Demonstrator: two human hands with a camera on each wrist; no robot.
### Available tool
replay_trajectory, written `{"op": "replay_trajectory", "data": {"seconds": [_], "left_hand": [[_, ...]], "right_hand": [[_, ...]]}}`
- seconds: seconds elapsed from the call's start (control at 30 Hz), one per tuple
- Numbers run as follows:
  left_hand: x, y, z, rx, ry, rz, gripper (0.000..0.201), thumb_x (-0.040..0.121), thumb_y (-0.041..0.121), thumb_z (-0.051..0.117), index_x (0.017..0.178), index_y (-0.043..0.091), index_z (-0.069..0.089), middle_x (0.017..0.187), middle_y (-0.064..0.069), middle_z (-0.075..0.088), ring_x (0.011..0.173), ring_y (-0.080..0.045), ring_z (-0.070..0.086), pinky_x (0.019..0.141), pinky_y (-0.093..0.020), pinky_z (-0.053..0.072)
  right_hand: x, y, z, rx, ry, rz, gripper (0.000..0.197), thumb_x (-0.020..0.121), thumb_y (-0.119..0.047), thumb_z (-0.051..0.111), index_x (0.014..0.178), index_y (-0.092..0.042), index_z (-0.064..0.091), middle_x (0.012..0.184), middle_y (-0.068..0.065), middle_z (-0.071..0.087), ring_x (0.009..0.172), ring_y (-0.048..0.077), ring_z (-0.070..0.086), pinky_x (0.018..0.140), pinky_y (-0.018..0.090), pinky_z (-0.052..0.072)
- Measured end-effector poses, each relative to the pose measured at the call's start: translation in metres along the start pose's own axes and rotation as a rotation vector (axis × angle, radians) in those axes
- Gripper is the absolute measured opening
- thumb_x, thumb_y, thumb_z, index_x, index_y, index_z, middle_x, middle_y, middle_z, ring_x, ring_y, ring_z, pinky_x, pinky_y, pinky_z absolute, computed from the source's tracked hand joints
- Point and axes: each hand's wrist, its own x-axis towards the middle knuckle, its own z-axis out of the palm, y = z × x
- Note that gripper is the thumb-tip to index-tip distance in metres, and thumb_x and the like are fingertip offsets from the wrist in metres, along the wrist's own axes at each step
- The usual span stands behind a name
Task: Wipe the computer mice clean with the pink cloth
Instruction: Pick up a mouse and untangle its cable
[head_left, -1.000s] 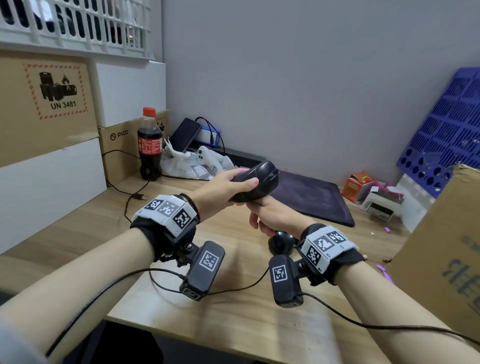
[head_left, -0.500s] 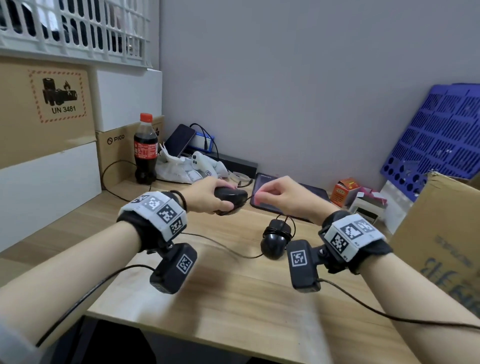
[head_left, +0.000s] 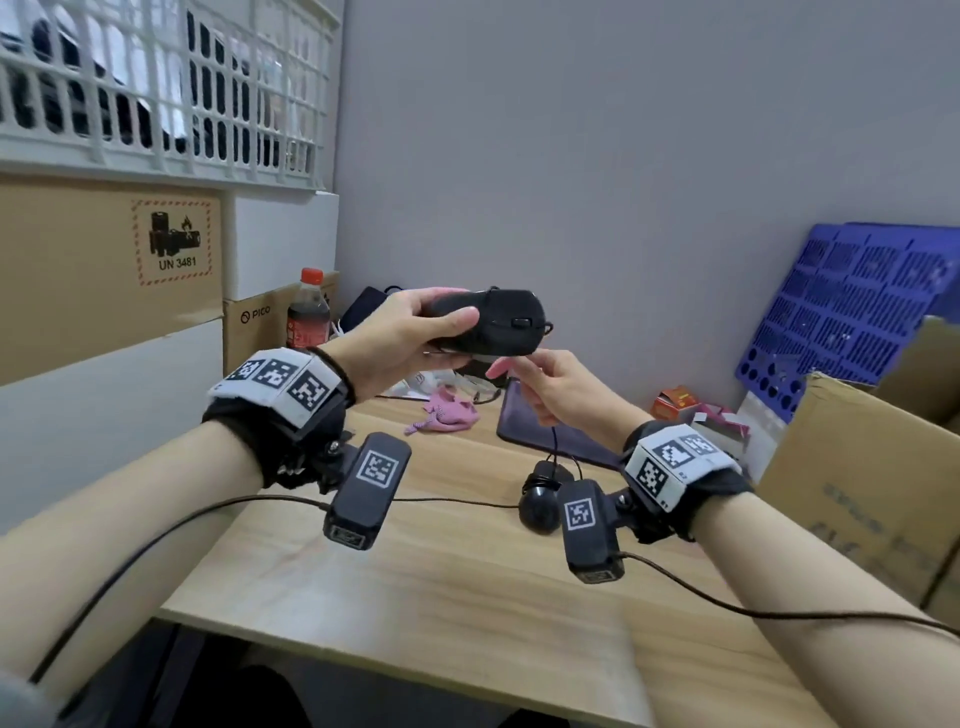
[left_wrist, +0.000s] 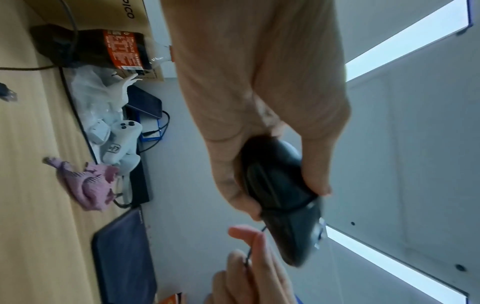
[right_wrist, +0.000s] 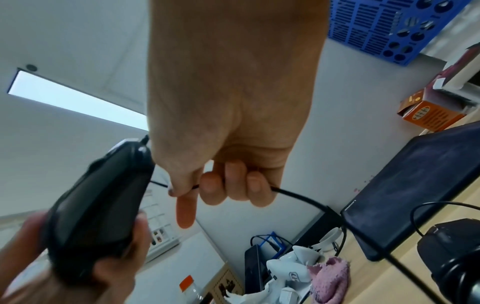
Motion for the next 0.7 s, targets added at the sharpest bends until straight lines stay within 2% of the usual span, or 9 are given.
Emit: {"op": "replay_trajectory", "data": {"seconds": [0.13, 0.23, 0.3, 0.4, 0.47, 0.53, 0.6, 0.67, 0.7], "left_hand": [[0.003, 0.010, 0.010, 0.071, 0.206, 0.046, 0.040, 0.089, 0.016, 0.068, 0.126, 0.006, 0.056, 0.125, -0.017, 0.060, 0.101, -0.021, 0.066, 0.073, -0.024, 0.058], [0.007, 0.016, 0.015, 0.224, 0.312, 0.089, 0.037, 0.084, 0.017, 0.075, 0.117, 0.013, 0.058, 0.117, -0.011, 0.062, 0.099, -0.020, 0.067, 0.070, -0.026, 0.059], [0.010, 0.019, 0.011, 0.480, 0.322, 0.145, 0.038, 0.078, 0.021, 0.081, 0.111, 0.020, 0.062, 0.108, -0.006, 0.067, 0.097, -0.019, 0.068, 0.077, -0.032, 0.060], [0.009, 0.019, 0.006, 0.785, 0.186, 0.147, 0.043, 0.073, 0.026, 0.084, 0.110, 0.023, 0.064, 0.104, 0.000, 0.070, 0.099, -0.016, 0.067, 0.087, -0.032, 0.056], [0.005, 0.020, 0.005, 0.828, 0.062, 0.094, 0.038, 0.078, 0.024, 0.081, 0.112, 0.021, 0.064, 0.105, 0.000, 0.069, 0.100, -0.019, 0.066, 0.085, -0.029, 0.056], [-0.002, 0.022, 0.004, 0.756, -0.060, 0.000, 0.031, 0.085, 0.022, 0.073, 0.114, 0.018, 0.062, 0.106, -0.004, 0.066, 0.100, -0.022, 0.066, 0.082, -0.030, 0.058], [-0.011, 0.024, 0.002, 0.591, -0.203, -0.088, 0.032, 0.089, 0.024, 0.067, 0.118, 0.014, 0.060, 0.110, -0.010, 0.065, 0.104, -0.025, 0.067, 0.088, -0.038, 0.058], [-0.018, 0.029, 0.001, 0.413, -0.320, -0.111, 0.042, 0.085, 0.029, 0.065, 0.121, 0.009, 0.058, 0.111, -0.012, 0.065, 0.104, -0.025, 0.067, 0.086, -0.036, 0.058], [-0.020, 0.032, 0.002, 0.341, -0.353, -0.095, 0.047, 0.083, 0.032, 0.066, 0.122, 0.008, 0.057, 0.111, -0.014, 0.066, 0.103, -0.025, 0.067, 0.083, -0.033, 0.058]], "right_hand": [[-0.003, -0.019, 0.011, -0.135, -0.022, -0.030, 0.034, 0.106, -0.024, 0.034, 0.116, -0.008, 0.061, 0.059, 0.000, 0.038, 0.043, 0.011, 0.034, 0.042, 0.023, 0.034], [-0.004, -0.034, 0.011, -0.224, -0.046, -0.064, 0.032, 0.105, -0.020, 0.037, 0.111, -0.007, 0.066, 0.061, 0.001, 0.042, 0.047, 0.012, 0.037, 0.044, 0.024, 0.034], [-0.007, -0.044, 0.007, -0.281, -0.051, -0.096, 0.029, 0.101, -0.020, 0.044, 0.102, -0.008, 0.071, 0.061, 0.000, 0.043, 0.051, 0.013, 0.037, 0.047, 0.025, 0.032], [-0.015, -0.057, -0.007, -0.308, -0.025, -0.152, 0.023, 0.096, -0.018, 0.056, 0.090, -0.006, 0.074, 0.046, -0.013, 0.047, 0.042, 0.003, 0.039, 0.045, 0.012, 0.029], [-0.019, -0.062, -0.019, -0.302, 0.004, -0.186, 0.019, 0.093, -0.016, 0.060, 0.087, -0.005, 0.075, 0.047, -0.017, 0.055, 0.043, -0.003, 0.047, 0.046, 0.007, 0.033], [-0.021, -0.065, -0.030, -0.272, 0.037, -0.221, 0.016, 0.091, -0.016, 0.065, 0.087, -0.005, 0.076, 0.057, -0.015, 0.063, 0.051, -0.007, 0.052, 0.054, 0.007, 0.038], [-0.022, -0.067, -0.039, -0.240, 0.066, -0.249, 0.013, 0.091, -0.014, 0.066, 0.087, -0.004, 0.074, 0.056, -0.018, 0.064, 0.053, -0.007, 0.053, 0.054, 0.007, 0.039], [-0.020, -0.065, -0.044, -0.206, 0.078, -0.273, 0.015, 0.092, -0.018, 0.064, 0.087, -0.007, 0.074, 0.053, -0.015, 0.059, 0.050, -0.001, 0.048, 0.052, 0.008, 0.036], [-0.019, -0.064, -0.045, -0.180, 0.084, -0.281, 0.017, 0.093, -0.022, 0.063, 0.087, -0.011, 0.074, 0.055, -0.008, 0.054, 0.051, 0.006, 0.044, 0.052, 0.014, 0.036]]}}
